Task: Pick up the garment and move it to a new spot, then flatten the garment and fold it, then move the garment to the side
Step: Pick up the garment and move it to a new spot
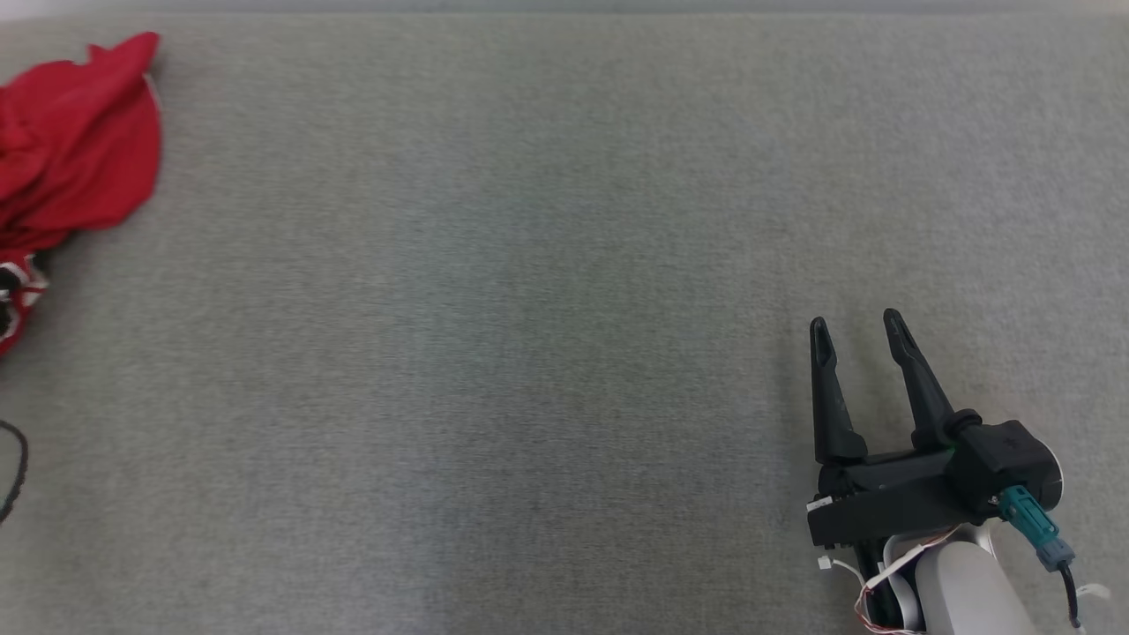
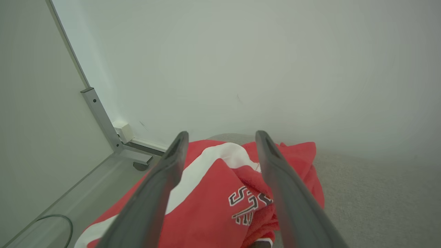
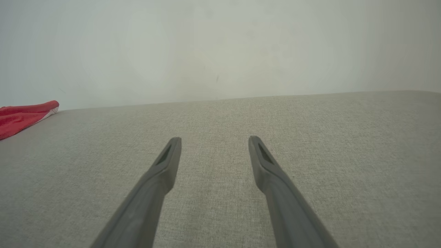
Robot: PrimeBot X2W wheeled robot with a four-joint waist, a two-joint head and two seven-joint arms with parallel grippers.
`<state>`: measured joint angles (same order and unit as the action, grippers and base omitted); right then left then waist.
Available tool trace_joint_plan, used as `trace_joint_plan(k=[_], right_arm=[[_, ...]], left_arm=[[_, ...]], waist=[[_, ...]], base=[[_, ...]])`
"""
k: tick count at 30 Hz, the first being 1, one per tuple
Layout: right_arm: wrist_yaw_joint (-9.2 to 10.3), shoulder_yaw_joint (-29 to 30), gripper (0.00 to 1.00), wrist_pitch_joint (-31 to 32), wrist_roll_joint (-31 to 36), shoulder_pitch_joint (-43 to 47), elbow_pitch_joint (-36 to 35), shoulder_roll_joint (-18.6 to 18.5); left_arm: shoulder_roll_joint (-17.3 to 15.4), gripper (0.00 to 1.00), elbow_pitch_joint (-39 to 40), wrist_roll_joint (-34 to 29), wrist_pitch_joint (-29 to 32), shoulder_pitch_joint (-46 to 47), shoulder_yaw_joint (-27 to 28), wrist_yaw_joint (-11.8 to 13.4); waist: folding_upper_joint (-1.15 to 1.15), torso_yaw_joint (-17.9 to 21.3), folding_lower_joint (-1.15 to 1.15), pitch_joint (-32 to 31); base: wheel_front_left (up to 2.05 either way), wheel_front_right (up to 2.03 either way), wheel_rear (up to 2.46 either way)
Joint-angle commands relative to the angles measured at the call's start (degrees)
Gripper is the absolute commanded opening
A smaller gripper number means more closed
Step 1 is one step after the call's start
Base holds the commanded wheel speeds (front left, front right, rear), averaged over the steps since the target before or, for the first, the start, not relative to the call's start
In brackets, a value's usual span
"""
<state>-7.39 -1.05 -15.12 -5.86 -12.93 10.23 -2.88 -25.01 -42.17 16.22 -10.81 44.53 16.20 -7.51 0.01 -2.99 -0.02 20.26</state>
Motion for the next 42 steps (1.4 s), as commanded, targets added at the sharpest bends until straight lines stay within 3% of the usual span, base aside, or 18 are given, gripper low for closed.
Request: trace_joint_plan(k=[1,8,16,17,18,23,28,42], right_arm=[[-0.19,0.0,1.0,0.0,-0.1,-0.5,-0.2,0.0],[-0.19,0.3,1.0,0.0,0.0,-1.1,-0.4,0.0],[-0.19,0.3,1.0,0.0,0.1,-0.5,0.0,0.0],[-0.19,0.3,1.0,0.0,0.1,-0.5,0.1,0.0],[-0.19,0.3,1.0,0.0,0.1,-0.4,0.1,0.0],[-0.19,0.5,1.0,0.0,0.2,0.1,0.3,0.0],[-0.19,0.9,1.0,0.0,0.3,1.2,0.6,0.0],[-0.19,0.0,1.0,0.0,-2.4,3.9,1.7,0.0]], left_arm=[[-0.7,1.0,-0.7,0.1,0.3,0.7,-0.3,0.1],[-3.8,1.0,-8.0,-0.7,5.5,3.4,-2.3,0.4],[-5.1,0.97,-15.7,-1.0,14.9,6.5,-3.6,3.6],[-5.2,0.62,-15.8,-1.1,15.1,6.7,-3.8,3.8],[-5.3,0.0,-15.8,-1.3,14.7,6.8,-3.9,4.0],[-5.8,0.0,-16.5,-1.5,14.3,6.7,-4.6,4.2],[-6.5,0.0,-14.5,-1.7,10.2,7.6,-5.2,3.7],[-9.1,0.0,-2.4,-2.4,2.3,13.3,-9.0,1.2]], waist=[[-0.01,3.6,0.02,3.5],[-0.01,4.7,0.02,4.3],[-0.01,5.3,0.02,3.7],[-0.01,5.4,0.02,3.5],[-0.01,5.4,0.02,3.4],[-0.01,5.3,0.02,2.5],[-0.01,4.5,0.02,0.7],[-0.01,3.3,0.02,-5.8]], base=[[0.0,0.0,0.0],[0.0,0.0,0.0],[0.0,0.0,0.0],[0.0,0.0,0.0],[0.0,0.0,0.0],[0.0,0.0,0.0],[0.0,0.0,0.0],[0.0,0.0,0.0]])
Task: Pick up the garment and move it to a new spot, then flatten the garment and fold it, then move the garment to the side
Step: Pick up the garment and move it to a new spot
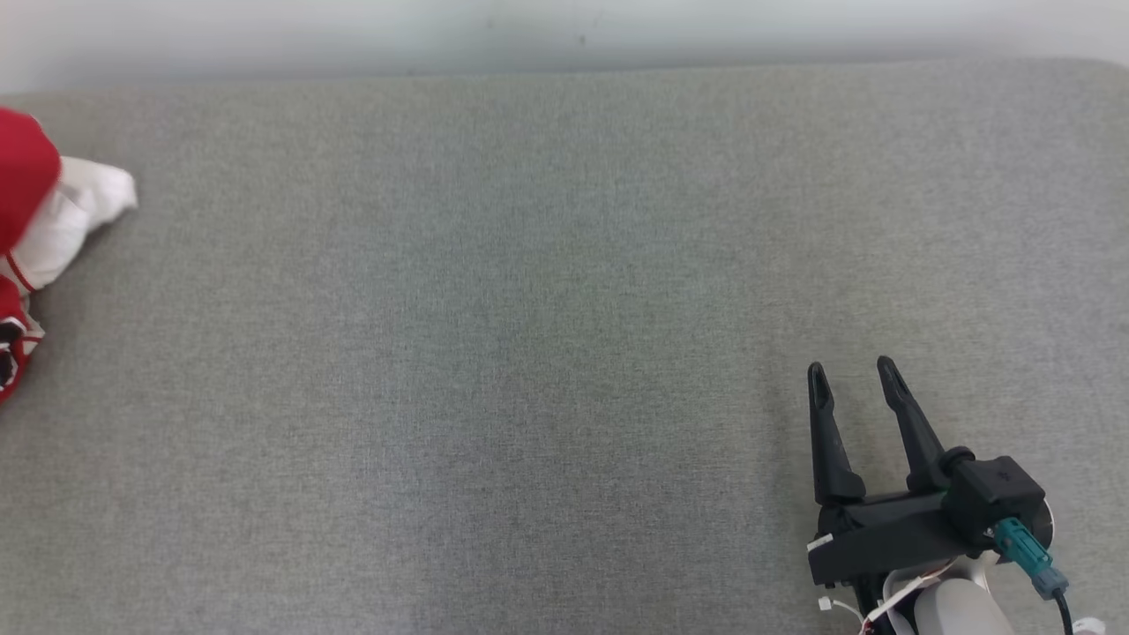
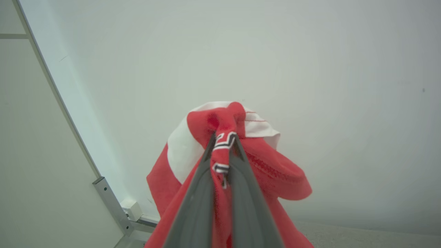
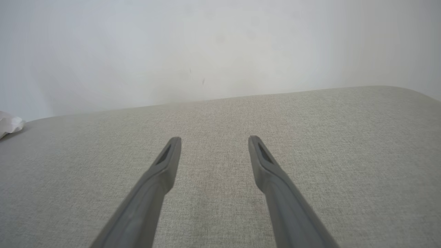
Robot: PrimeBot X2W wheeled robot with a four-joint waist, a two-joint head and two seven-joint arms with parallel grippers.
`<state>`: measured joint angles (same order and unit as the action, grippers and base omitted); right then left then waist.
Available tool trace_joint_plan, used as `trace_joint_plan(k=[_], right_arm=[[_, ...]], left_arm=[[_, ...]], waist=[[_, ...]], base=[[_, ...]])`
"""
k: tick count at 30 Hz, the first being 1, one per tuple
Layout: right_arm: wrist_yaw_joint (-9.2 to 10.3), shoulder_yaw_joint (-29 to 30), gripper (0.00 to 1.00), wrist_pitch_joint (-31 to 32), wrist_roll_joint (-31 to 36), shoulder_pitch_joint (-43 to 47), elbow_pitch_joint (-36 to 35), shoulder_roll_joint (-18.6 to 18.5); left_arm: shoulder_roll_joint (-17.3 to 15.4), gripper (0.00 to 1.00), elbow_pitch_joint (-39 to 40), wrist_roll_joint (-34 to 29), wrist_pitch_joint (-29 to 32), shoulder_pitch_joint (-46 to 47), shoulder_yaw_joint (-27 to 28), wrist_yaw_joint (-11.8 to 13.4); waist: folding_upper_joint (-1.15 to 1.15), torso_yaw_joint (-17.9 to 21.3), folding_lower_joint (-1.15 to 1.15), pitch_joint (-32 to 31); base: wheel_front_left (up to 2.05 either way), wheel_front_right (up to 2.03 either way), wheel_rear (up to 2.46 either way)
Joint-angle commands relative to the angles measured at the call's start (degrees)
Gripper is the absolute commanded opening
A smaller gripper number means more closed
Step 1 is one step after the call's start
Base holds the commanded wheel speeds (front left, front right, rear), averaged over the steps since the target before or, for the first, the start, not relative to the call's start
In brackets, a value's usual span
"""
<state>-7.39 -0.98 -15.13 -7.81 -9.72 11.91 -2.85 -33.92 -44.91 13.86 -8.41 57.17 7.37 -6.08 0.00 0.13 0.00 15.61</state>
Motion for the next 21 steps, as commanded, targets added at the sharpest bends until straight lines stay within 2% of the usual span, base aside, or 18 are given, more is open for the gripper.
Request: trace_joint_plan(k=[1,13,21], right_arm=[[-0.19,-0.1,1.0,0.0,-0.7,0.7,0.1,-0.1],[-0.19,-0.8,1.0,0.0,-3.4,1.7,0.7,-0.1],[-0.19,-1.3,1.0,0.0,-4.9,1.4,0.7,0.0]], left_arm=[[-0.3,0.0,1.8,-0.4,-0.2,1.2,-0.8,-0.4],[3.6,0.0,19.2,1.4,5.0,7.2,-8.3,-1.2],[9.1,0.0,28.5,4.5,9.4,8.7,-14.4,-1.3]], waist=[[0.0,0.4,0.0,-1.5],[0.0,5.0,0.0,-4.5],[0.0,9.9,0.0,-4.2]], base=[[0.0,0.0,0.0],[0.0,0.0,0.0],[0.0,0.0,0.0]])
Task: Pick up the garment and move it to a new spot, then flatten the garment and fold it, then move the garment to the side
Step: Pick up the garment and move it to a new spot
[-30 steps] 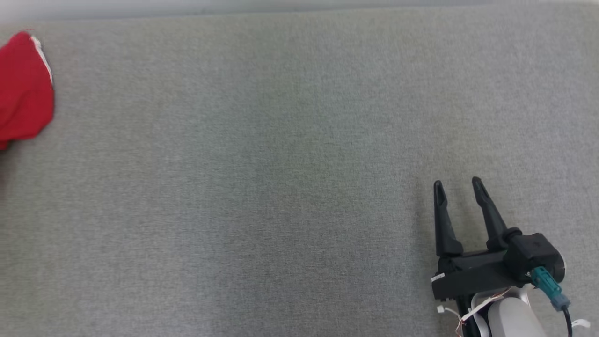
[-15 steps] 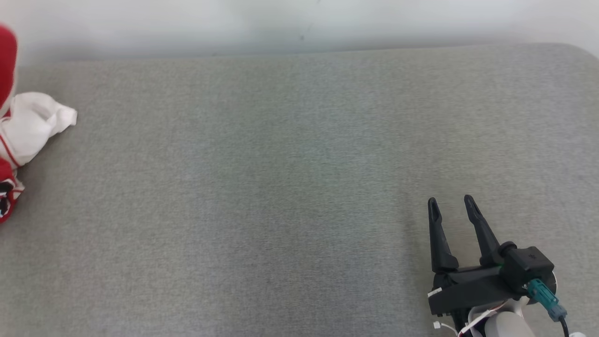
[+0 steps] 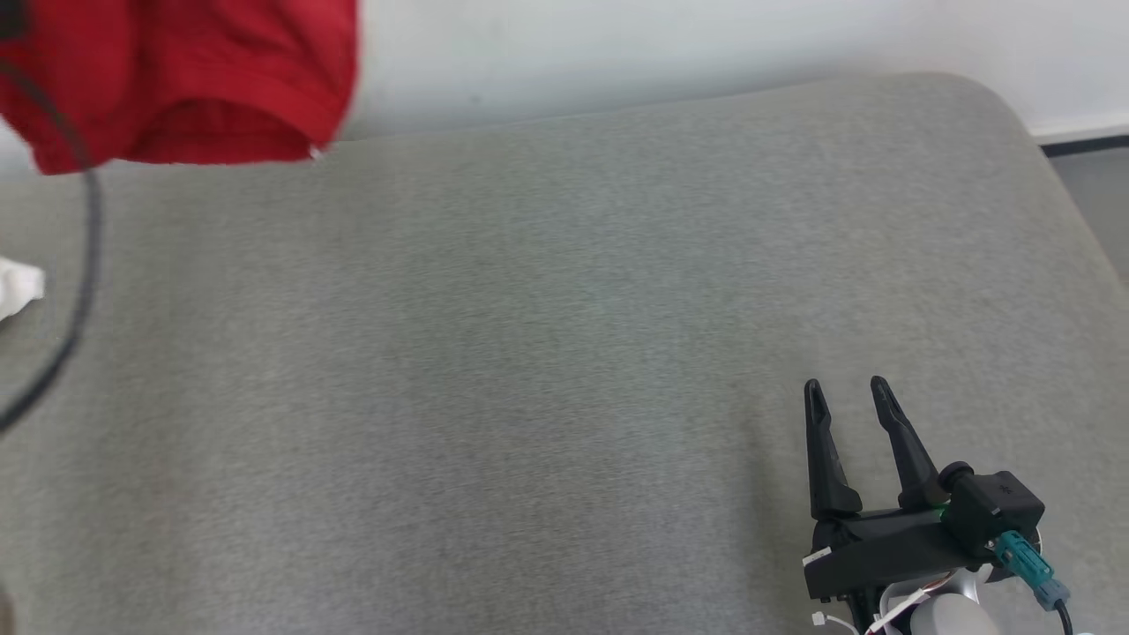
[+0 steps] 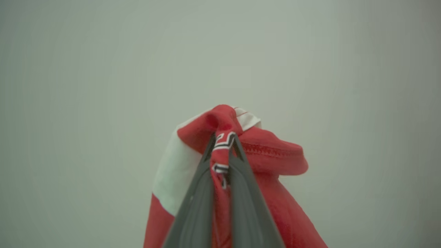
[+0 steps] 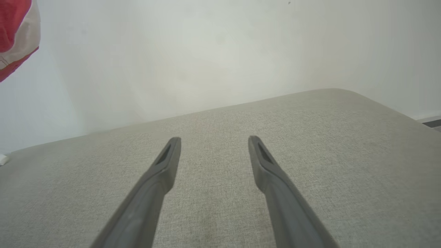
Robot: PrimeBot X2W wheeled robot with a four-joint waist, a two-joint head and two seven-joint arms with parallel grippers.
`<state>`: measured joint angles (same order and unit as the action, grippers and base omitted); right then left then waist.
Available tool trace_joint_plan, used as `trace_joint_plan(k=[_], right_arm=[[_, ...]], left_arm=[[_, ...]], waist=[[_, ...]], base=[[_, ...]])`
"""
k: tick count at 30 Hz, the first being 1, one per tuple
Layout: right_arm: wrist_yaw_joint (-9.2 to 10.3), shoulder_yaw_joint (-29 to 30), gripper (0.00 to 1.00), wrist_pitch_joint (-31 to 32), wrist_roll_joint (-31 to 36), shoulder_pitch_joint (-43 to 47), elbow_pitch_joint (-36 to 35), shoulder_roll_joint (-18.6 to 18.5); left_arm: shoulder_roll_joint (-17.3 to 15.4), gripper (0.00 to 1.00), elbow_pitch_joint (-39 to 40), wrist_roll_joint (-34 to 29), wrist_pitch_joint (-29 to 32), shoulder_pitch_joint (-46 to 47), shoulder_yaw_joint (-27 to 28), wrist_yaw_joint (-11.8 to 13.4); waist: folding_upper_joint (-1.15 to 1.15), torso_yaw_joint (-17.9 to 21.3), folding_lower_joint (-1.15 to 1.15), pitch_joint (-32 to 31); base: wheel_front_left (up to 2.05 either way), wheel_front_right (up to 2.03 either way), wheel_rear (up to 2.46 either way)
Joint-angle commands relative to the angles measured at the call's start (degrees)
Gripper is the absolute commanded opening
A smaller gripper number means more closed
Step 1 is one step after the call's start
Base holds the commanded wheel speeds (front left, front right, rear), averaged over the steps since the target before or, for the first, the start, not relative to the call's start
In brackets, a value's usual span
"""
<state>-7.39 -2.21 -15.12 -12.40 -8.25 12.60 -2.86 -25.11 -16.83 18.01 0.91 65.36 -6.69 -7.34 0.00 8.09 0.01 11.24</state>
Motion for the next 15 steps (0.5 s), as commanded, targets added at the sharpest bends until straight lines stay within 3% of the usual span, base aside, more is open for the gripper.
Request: trace_joint_plan(k=[1,10,15], right_arm=[[-0.19,-0.1,1.0,0.0,-0.3,-0.1,0.1,0.0],[-0.19,-0.1,1.0,0.0,-0.6,-0.3,0.3,0.0],[-0.19,0.2,1.0,0.0,-0.2,0.2,0.1,0.0]], left_arm=[[1.1,0.0,1.1,0.4,0.4,0.4,-1.4,0.0],[8.4,0.0,3.8,2.2,-0.4,-3.1,-7.1,0.1],[10.7,0.0,3.8,2.8,-1.4,-7.9,-9.0,0.5]], waist=[[0.0,2.6,-0.01,0.3],[0.0,6.8,-0.01,1.3],[0.0,8.3,-0.01,1.6]], base=[[0.0,0.0,0.0],[0.0,0.0,0.0],[0.0,0.0,0.0]])
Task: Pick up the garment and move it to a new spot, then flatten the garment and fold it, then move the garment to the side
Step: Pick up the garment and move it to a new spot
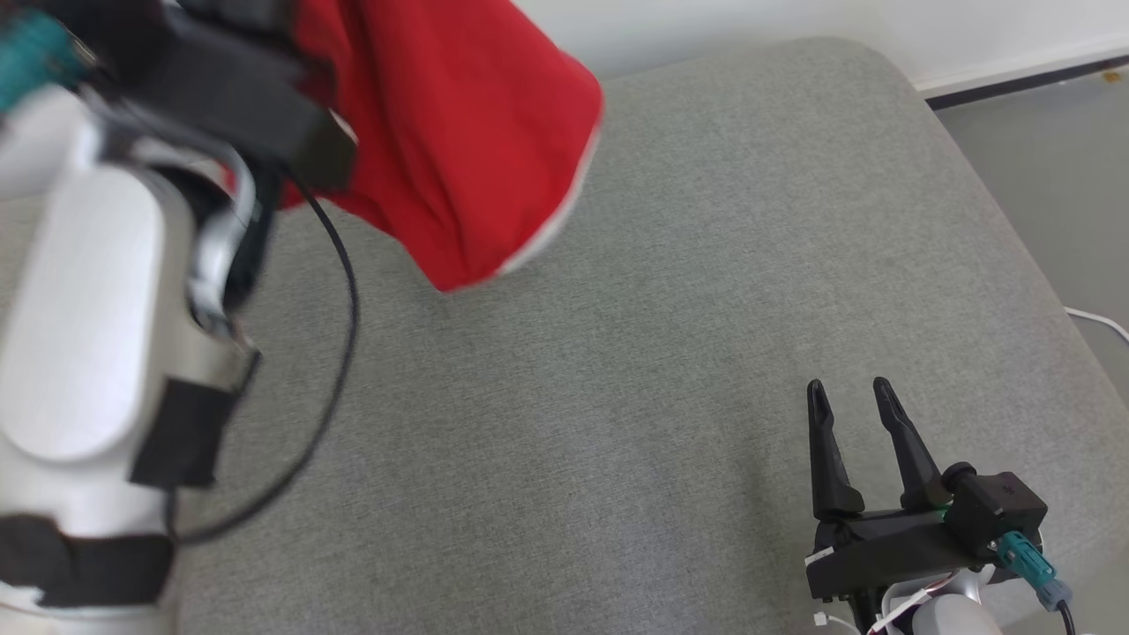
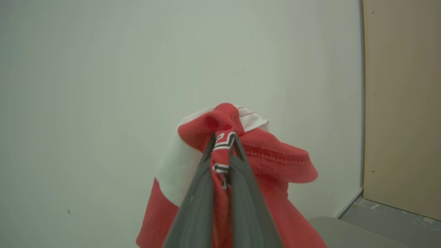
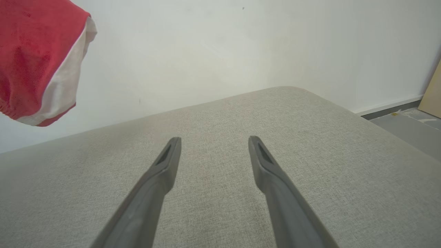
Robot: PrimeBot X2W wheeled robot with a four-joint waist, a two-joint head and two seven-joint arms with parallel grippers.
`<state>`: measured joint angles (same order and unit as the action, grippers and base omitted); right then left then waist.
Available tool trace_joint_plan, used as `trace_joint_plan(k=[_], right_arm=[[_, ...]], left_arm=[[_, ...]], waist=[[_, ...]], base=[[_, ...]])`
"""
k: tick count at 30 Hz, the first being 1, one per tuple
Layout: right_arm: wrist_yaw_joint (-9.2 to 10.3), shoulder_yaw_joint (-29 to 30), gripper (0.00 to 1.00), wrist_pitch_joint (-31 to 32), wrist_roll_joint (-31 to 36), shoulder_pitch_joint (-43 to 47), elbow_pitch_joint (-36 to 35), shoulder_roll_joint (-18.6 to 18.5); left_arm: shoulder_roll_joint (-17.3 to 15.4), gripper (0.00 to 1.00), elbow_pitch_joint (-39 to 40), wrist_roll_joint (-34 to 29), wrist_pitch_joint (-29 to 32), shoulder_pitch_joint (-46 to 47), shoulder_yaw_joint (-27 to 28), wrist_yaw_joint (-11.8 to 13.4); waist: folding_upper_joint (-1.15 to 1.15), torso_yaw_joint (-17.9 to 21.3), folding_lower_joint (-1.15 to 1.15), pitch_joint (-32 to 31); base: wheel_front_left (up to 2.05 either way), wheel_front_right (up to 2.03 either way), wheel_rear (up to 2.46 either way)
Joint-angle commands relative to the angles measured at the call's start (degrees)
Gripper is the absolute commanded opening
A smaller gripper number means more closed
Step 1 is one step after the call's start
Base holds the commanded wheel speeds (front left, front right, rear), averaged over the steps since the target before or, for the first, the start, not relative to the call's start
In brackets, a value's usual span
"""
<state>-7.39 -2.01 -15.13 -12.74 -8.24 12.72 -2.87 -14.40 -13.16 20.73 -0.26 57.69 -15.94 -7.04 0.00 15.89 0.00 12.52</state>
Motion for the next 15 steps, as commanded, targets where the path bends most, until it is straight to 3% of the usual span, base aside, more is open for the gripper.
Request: trace_joint_plan(k=[1,15], right_arm=[[-0.19,0.1,1.0,0.0,0.4,0.3,-0.1,0.0],[-0.19,-0.1,1.0,0.0,2.4,-0.3,-0.2,0.0]], left_arm=[[0.3,0.0,-0.1,0.2,-0.5,-1.6,-0.1,0.4],[6.5,0.0,-11.6,4.3,-6.6,-21.5,-5.6,0.3]], waist=[[0.0,0.5,0.0,0.3],[0.0,-2.1,0.0,0.9]], base=[[0.0,0.0,0.0],[0.0,0.0,0.0]])
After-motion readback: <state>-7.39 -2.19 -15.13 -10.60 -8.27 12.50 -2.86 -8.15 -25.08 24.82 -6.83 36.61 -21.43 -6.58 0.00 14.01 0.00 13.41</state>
